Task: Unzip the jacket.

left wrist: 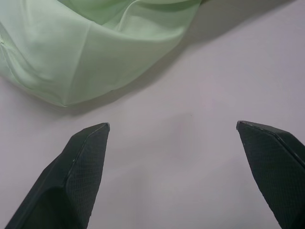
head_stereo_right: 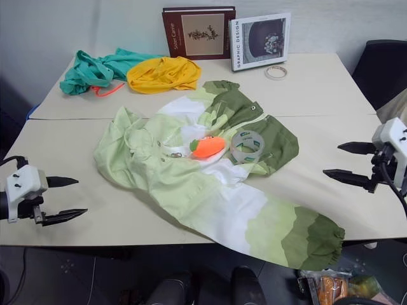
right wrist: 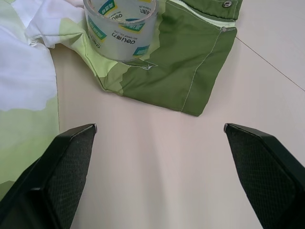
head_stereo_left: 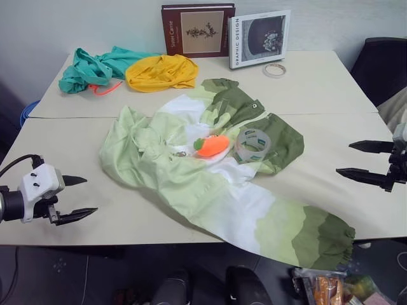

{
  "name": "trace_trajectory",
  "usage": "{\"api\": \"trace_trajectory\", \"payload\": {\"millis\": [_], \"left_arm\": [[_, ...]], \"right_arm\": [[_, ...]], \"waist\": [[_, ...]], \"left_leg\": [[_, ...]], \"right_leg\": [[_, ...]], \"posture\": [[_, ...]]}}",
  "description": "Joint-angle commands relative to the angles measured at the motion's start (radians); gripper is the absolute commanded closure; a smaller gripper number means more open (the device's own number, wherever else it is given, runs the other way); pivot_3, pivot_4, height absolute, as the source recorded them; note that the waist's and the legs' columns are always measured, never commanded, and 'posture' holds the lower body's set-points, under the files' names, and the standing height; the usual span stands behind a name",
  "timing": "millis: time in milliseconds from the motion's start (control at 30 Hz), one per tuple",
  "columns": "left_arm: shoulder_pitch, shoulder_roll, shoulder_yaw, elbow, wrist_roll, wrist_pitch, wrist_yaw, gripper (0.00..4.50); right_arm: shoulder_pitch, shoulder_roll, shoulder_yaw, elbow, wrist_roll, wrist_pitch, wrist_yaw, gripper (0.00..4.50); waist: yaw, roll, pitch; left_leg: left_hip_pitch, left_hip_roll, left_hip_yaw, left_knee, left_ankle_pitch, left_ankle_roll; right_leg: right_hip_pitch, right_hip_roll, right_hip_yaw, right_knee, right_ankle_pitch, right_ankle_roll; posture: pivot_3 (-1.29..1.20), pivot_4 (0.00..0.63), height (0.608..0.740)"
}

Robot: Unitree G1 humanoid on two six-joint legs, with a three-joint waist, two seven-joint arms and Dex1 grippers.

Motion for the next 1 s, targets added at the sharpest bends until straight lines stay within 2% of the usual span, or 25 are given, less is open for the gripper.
{"api": "trace_trajectory", "payload": {"millis": [33, 467, 800, 1000], "left_arm": [[0.003, 0.008, 0.023, 0.003, 0.003, -0.036, -0.009, 0.0], [-0.058, -0.019, 0.008, -0.034, -0.031, 0.039, 0.027, 0.0], [-0.094, -0.032, 0.013, -0.065, -0.113, 0.129, 0.0, 0.0], [-0.12, -0.033, -0.018, -0.097, -0.134, 0.165, -0.008, 0.0]], "right_arm": [[-0.001, -0.005, -0.003, -0.015, -0.001, -0.021, 0.006, 0.03], [-0.005, 0.021, -0.001, -0.047, -0.001, -0.02, -0.024, 0.03], [-0.003, 0.007, -0.014, -0.096, 0.039, 0.071, -0.012, 0.03], [-0.052, -0.003, 0.007, -0.099, 0.013, 0.059, -0.029, 0.03]], "waist": [[0.0, 0.0, 0.0], [0.001, 0.0, 0.0], [0.001, 0.0, 0.0], [0.001, 0.0, 0.0]], "left_leg": [[0.0, 0.0, 0.0, 0.0, 0.0, 0.0], [0.0, 0.0, 0.0, 0.0, 0.0, 0.0], [0.0, 0.0, 0.0, 0.0, 0.0, 0.0], [0.0, 0.0, 0.0, 0.0, 0.0, 0.0]], "right_leg": [[0.0, 0.0, 0.0, 0.0, 0.0, 0.0], [0.0, 0.0, 0.0, 0.0, 0.0, 0.0], [0.0, 0.0, 0.0, 0.0, 0.0, 0.0], [0.0, 0.0, 0.0, 0.001, 0.0, 0.0]], "posture": [[0.0, 0.15, 0.74], [0.0, 0.15, 0.74], [0.0, 0.15, 0.74], [0.0, 0.15, 0.74]]}}
